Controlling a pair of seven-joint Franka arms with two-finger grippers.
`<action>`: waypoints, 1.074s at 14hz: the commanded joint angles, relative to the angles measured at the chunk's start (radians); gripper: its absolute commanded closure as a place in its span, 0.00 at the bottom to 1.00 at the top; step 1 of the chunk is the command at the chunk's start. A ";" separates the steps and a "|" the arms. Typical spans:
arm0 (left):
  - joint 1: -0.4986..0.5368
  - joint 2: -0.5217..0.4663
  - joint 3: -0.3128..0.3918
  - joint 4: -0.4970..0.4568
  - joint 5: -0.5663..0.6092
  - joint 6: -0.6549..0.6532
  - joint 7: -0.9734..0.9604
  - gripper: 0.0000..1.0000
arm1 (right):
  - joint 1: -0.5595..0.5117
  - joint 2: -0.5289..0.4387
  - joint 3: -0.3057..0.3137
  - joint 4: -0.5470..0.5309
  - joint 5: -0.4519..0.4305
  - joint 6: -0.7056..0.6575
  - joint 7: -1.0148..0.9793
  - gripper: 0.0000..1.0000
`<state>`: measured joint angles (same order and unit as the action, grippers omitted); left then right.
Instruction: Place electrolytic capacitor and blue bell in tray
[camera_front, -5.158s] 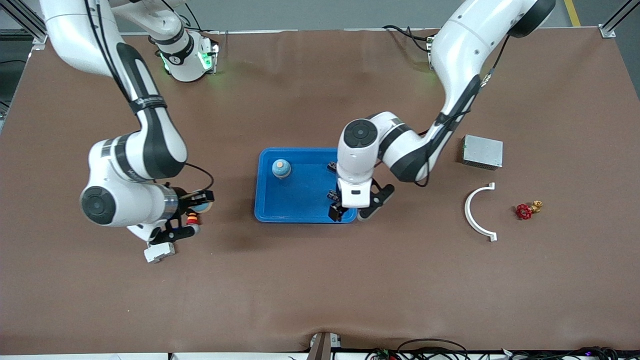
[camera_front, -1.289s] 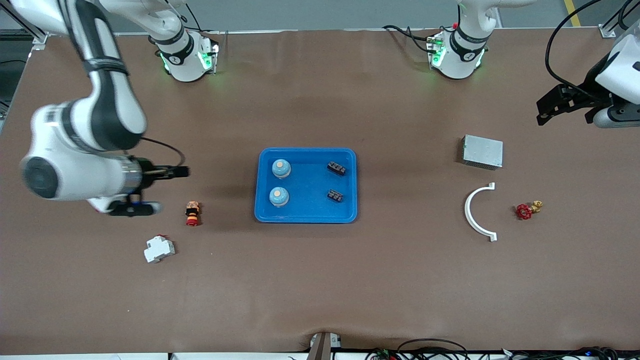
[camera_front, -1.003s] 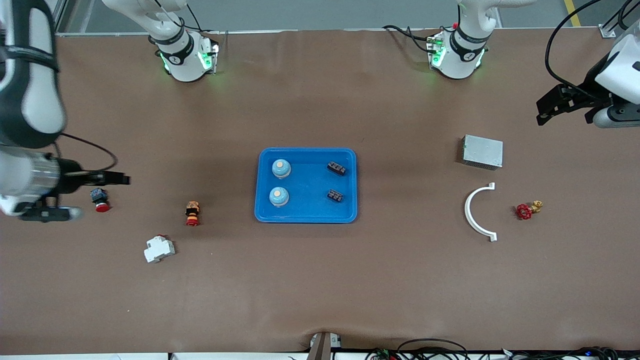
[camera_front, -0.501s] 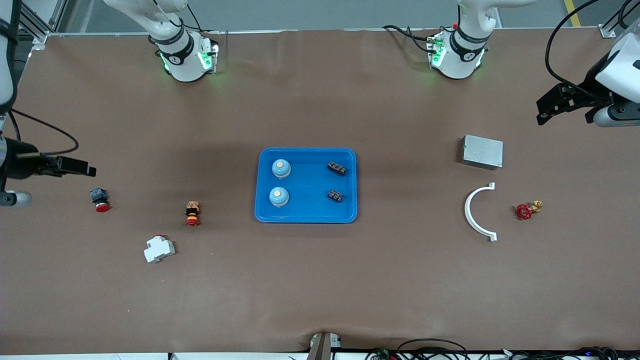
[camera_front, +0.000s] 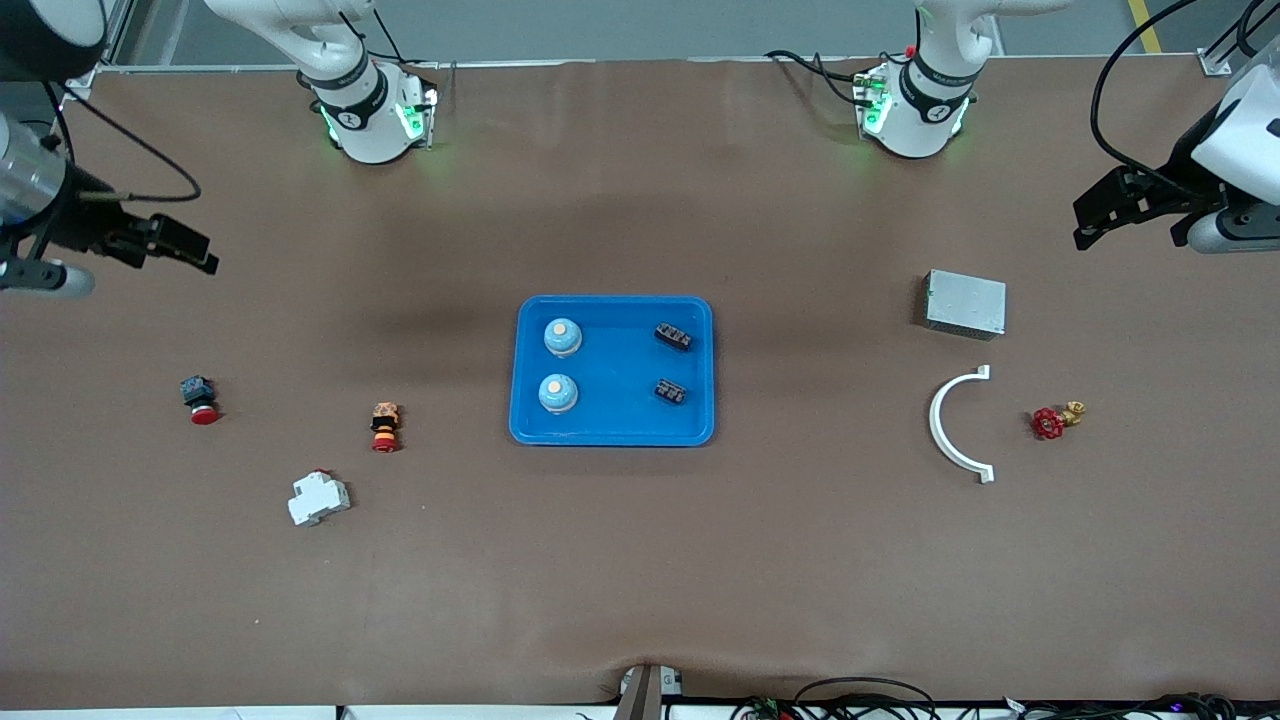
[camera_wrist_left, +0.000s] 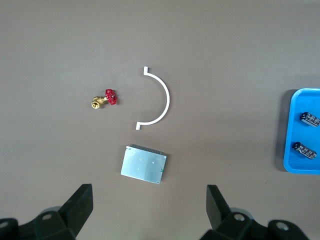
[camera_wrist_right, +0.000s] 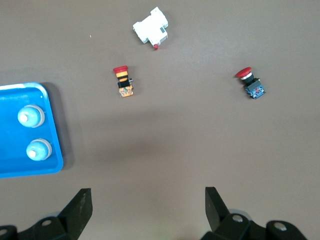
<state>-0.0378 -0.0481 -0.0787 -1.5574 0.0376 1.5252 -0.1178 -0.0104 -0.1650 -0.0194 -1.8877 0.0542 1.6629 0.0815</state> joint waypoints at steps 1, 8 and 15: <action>0.002 -0.006 0.002 0.004 -0.024 0.003 0.017 0.00 | 0.000 -0.047 -0.002 -0.019 -0.025 0.025 -0.034 0.00; 0.002 -0.007 0.002 0.005 -0.024 0.003 0.003 0.00 | -0.031 0.177 -0.007 0.309 -0.030 -0.070 -0.072 0.00; 0.002 -0.006 0.002 0.011 -0.022 0.003 0.007 0.00 | -0.026 0.256 -0.007 0.430 -0.031 -0.247 -0.060 0.00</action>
<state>-0.0377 -0.0481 -0.0783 -1.5526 0.0376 1.5269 -0.1179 -0.0313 0.0789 -0.0329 -1.4889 0.0391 1.4417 0.0203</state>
